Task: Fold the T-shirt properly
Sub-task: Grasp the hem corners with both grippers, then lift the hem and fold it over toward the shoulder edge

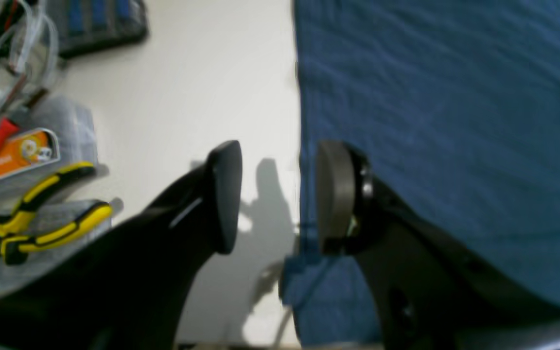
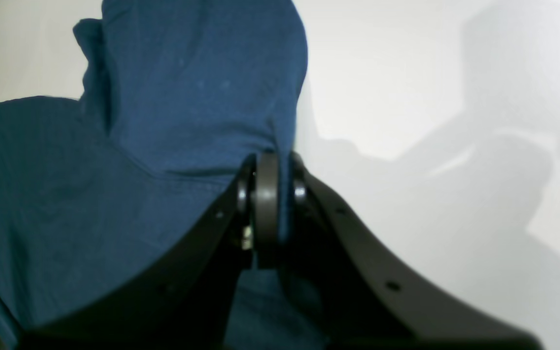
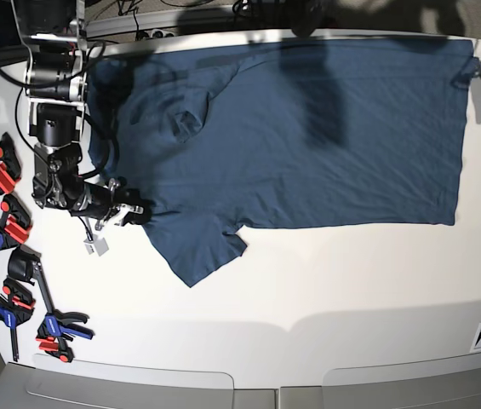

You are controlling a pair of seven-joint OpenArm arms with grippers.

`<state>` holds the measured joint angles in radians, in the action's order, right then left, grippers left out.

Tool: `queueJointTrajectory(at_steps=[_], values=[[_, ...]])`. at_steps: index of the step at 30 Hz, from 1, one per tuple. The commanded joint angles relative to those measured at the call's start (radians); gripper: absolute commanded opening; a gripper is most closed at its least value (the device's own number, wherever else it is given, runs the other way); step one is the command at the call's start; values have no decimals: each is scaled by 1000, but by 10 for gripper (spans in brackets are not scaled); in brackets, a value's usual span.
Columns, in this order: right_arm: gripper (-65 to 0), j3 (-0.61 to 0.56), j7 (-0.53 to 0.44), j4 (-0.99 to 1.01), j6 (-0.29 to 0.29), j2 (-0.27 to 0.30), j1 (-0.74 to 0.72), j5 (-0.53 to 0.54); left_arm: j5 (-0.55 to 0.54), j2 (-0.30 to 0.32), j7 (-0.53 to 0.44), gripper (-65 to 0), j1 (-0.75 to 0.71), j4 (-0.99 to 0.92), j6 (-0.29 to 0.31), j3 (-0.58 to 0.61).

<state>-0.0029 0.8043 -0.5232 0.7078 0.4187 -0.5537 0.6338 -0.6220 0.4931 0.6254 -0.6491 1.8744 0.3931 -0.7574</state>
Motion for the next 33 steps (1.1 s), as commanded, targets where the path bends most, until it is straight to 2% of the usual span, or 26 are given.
queueJointTrajectory(at_steps=[1, 4, 8, 12, 15, 22, 24, 28, 33], values=[[-650, -1, 7, -5, -10, 10, -20, -16, -8, 19, -26, -417, 28, -18, -5, -6], [-650, -1, 6, -5, -10, 10, -20, -16, -10, 38, -19, -416, 144, -161, -5, -6], [-650, -1, 4, -5, -10, 10, -19, -16, -61, 102, 3, -364, 313, -426, -4, 34], [-650, -1, 3, -5, -10, 10, -20, -16, -95, 175, 9, -325, 485, -685, -1, 165], [-650, -1, 4, -5, -10, 10, -20, -16, -93, 194, -3, -323, 626, -846, -1, 280], [-650, -1, 4, -5, -10, 10, -19, -16, -77, 180, -53, -323, 933, -1175, 3, 500], [-650, -1, 4, -5, -10, 10, -19, -16, -43, 167, -63, -323, 1004, -1245, 2, 538], [-650, -1, 3, -5, -10, 5, -19, -16, 13, 125, -66, -323, 1094, -1328, 2, 571], [-650, -1, 4, -5, -10, -2, -19, -16, 60, 58, -67, -323, 1121, -1338, 3, 571]])
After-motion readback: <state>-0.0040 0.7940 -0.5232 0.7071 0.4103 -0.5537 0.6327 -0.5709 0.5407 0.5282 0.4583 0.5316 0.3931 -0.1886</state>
